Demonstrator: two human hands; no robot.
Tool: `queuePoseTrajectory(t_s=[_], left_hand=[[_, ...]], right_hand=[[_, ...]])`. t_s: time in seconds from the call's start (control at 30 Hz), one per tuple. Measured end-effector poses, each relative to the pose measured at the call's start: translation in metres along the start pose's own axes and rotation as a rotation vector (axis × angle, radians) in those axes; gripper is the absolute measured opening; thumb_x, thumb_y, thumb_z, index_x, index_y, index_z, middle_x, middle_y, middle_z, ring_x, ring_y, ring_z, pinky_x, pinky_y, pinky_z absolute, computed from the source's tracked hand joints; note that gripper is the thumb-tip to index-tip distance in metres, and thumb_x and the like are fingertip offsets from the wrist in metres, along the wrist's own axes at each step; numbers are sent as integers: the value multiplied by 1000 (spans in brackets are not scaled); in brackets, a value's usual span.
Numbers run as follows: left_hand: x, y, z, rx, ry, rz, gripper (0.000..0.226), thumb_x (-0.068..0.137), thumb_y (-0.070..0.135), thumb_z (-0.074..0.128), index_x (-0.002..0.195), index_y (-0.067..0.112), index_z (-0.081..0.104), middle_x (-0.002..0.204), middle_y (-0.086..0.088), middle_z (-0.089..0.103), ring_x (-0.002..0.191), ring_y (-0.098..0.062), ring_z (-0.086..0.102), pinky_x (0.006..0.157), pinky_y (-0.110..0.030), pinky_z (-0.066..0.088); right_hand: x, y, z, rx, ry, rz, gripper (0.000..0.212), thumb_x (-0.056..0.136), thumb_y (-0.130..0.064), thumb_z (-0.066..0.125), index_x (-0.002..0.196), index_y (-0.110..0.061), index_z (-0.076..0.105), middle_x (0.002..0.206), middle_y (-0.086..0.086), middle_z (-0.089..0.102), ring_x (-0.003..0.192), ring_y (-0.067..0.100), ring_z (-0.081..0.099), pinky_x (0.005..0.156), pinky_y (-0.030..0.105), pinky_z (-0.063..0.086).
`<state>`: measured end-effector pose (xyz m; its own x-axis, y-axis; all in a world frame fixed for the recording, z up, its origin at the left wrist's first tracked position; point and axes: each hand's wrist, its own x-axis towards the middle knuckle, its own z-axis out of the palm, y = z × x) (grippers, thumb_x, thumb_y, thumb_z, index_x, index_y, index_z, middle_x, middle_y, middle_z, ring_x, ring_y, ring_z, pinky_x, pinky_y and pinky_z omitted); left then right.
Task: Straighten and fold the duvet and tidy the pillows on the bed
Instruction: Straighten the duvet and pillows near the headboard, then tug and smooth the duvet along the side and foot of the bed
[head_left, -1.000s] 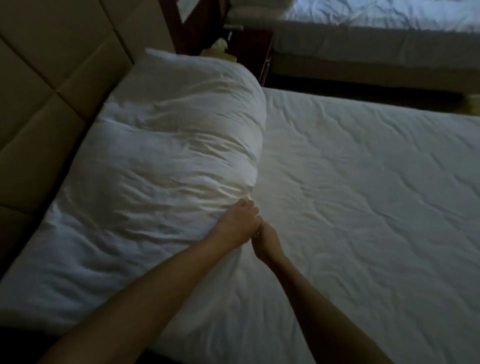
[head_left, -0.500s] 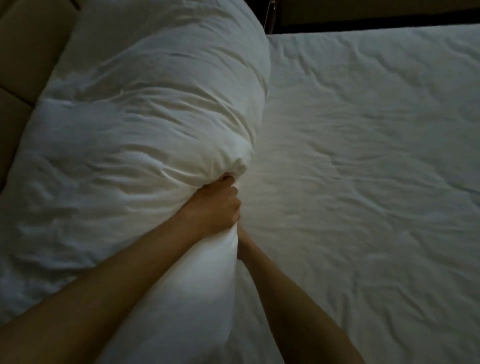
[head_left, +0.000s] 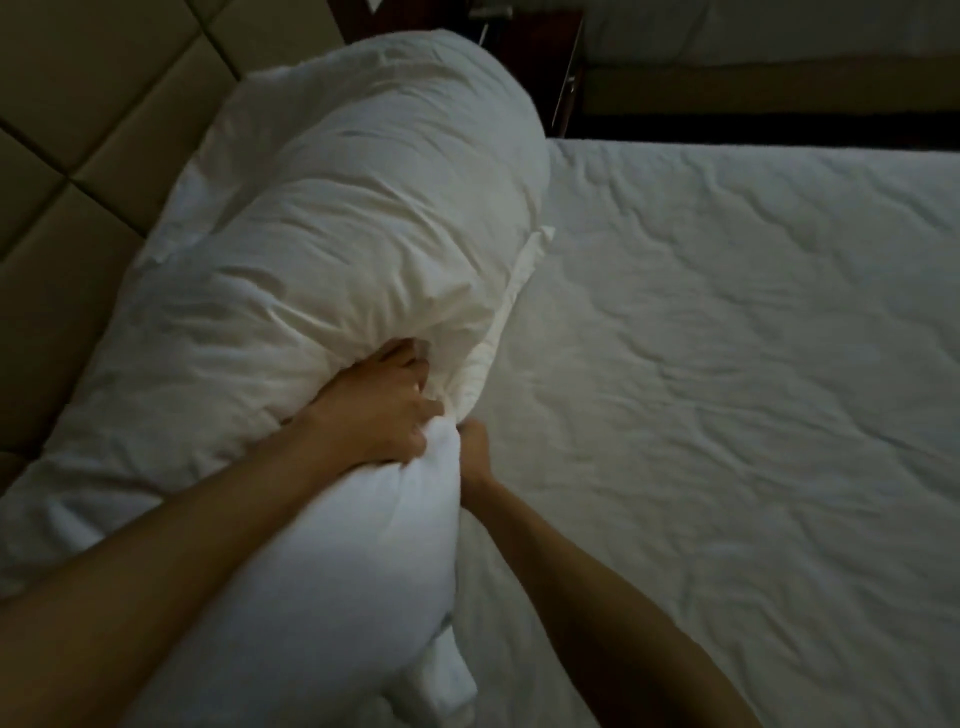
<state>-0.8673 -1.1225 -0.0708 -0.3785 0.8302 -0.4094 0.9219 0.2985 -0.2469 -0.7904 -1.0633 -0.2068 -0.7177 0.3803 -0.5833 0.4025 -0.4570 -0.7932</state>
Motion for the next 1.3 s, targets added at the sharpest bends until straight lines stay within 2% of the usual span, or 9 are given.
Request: queuePoseTrajectory(t_s=[0.27,0.43,0.53,0.63,0.8,0.93,1.03,1.2,1.3], left_hand=[[3,33,-41,26,190,-12,38,75,45,44,104,42,68,92,1,61,100,-29,52,104,-39,27],[2,108,-70,-101,279,8,39,70,44,47,102,39,69,90,-1,63,99,-30,54,106,-43,30],[0,169,-91,-161,287,86,36,65,41,47,90,31,71,88,-4,66,96,-33,57,103,-47,35],[11,233,-108,-236,316,189,32,71,36,45,87,25,71,93,-7,63,103,-34,55,103,-43,30],[33,308,-126,-268,168,333,35,86,21,43,101,6,70,109,-13,65,114,-30,51,106,-37,32],[26,305,-148,-373,498,372,34,76,27,41,88,16,71,95,-4,69,97,-25,62,92,-35,41],[10,261,-137,-540,654,149,31,82,31,44,99,20,68,109,-2,67,104,-25,60,93,-36,41],[-23,151,-73,-833,532,-615,38,83,33,61,115,11,58,116,-15,63,107,-36,56,89,-42,45],[-48,98,-34,-993,419,-904,64,79,48,68,126,11,47,129,-16,53,119,-36,48,98,-44,39]], right_hand=[[-28,-58,-99,-341,101,-41,37,85,-34,63,68,0,64,68,6,65,63,14,62,50,29,46],[-74,-62,-171,-464,153,-12,46,79,-44,62,73,2,65,64,2,61,61,12,59,52,30,44],[-121,-55,-226,-522,194,38,36,83,-32,63,60,-4,60,61,0,58,59,8,53,52,28,41],[-160,-46,-280,-751,237,71,33,92,-27,57,64,-9,59,70,10,62,72,19,59,60,29,36],[-193,-85,-304,-735,325,-53,40,98,-25,34,91,0,64,99,23,68,91,37,63,73,39,45],[-232,-102,-313,-641,335,-116,48,99,-35,27,112,-1,59,116,21,62,109,34,57,91,38,45],[-237,-101,-315,-526,343,-54,46,103,-38,30,132,-9,54,131,20,56,122,33,51,100,35,37],[-201,-107,-306,-306,421,-69,89,70,-81,54,134,-19,53,134,4,56,122,24,53,109,41,37],[-178,-101,-297,-270,393,-46,99,61,-80,66,140,-25,45,137,-7,50,124,14,49,108,34,35]])
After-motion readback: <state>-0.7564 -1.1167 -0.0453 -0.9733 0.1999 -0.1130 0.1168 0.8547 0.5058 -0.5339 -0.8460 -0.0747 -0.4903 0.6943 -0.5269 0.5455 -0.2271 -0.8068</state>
